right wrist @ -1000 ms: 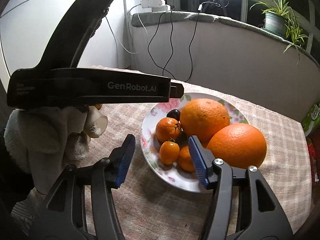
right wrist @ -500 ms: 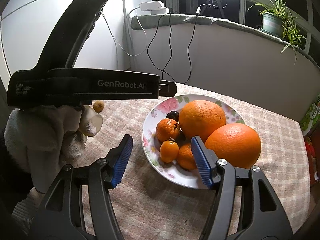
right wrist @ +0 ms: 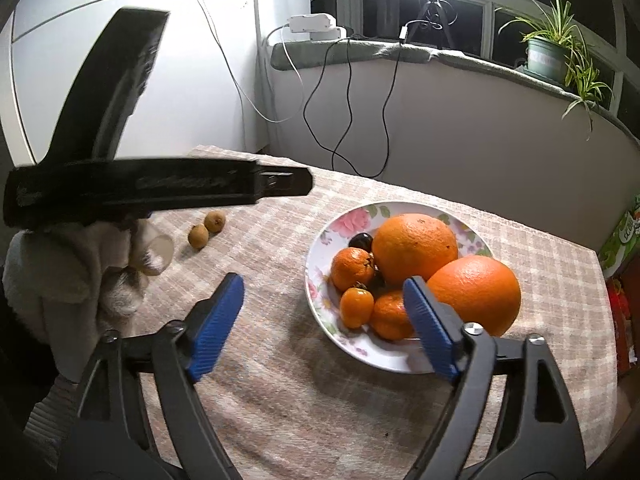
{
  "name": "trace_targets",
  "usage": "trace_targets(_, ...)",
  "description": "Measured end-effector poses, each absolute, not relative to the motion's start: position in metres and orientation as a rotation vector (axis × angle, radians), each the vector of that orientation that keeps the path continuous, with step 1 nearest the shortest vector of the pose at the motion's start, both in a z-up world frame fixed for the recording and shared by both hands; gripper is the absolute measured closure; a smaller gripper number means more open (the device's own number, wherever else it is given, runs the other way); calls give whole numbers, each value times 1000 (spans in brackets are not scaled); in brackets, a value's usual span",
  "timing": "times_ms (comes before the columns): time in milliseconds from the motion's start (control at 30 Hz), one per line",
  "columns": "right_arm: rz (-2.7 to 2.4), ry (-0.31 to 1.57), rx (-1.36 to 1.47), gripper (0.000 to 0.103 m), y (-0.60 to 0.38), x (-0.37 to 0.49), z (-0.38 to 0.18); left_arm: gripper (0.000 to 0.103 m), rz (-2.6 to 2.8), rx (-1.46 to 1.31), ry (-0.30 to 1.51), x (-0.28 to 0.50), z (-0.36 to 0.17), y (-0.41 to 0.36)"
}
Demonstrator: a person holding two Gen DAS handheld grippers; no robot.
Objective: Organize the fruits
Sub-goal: 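Move the left tool to the green grape while the right tool moves to a kiwi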
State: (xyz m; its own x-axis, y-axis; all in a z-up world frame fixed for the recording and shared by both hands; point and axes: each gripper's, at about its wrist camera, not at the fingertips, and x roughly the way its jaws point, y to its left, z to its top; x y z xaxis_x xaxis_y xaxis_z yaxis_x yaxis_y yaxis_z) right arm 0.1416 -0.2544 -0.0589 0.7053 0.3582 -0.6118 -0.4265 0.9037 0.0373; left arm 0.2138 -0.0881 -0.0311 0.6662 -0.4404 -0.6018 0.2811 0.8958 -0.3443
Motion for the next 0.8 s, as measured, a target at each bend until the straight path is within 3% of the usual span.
trace_targets(233, 477, 660, -114, 9, -241, 142, -57, 32, -317, -186, 700, 178, -31, -46)
trace_targets(800, 591, 675, -135, 9, -187, 150, -59, 32, -159, -174, 735, 105, -70, 27)
